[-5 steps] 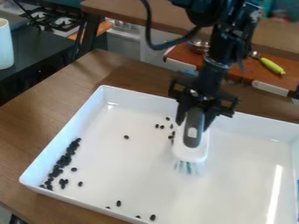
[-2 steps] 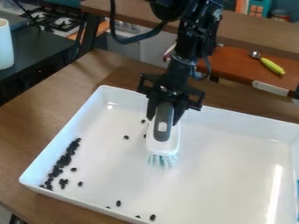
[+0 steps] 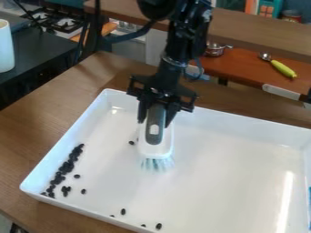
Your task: Sweep into pile
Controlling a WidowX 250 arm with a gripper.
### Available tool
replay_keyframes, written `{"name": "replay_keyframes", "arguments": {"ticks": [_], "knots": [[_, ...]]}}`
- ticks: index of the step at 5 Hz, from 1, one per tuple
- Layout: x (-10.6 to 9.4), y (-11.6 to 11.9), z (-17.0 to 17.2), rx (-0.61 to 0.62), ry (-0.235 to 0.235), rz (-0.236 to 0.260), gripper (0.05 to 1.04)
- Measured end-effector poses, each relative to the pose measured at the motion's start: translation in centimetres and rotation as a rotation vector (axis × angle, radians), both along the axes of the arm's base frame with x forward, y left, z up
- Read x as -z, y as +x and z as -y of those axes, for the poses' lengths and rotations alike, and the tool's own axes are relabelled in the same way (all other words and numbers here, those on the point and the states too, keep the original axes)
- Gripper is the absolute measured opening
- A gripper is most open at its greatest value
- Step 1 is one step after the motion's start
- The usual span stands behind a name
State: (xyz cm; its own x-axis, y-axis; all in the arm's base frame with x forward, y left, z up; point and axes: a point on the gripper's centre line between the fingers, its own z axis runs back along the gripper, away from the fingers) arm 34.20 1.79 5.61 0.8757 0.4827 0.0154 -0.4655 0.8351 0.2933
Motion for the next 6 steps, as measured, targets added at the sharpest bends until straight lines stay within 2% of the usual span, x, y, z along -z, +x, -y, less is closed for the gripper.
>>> {"name": "replay_keyframes", "arguments": {"ticks": [3,4,6], "knots": [[0.0,-4.0,-3.4,-0.083,0.039,0.006,0.498],[-0.1,-4.8,-3.8,-0.071,0.065,0.03,0.498],[-0.6,-6.5,-1.9,-0.067,0.006,0.014,0.498]]}}
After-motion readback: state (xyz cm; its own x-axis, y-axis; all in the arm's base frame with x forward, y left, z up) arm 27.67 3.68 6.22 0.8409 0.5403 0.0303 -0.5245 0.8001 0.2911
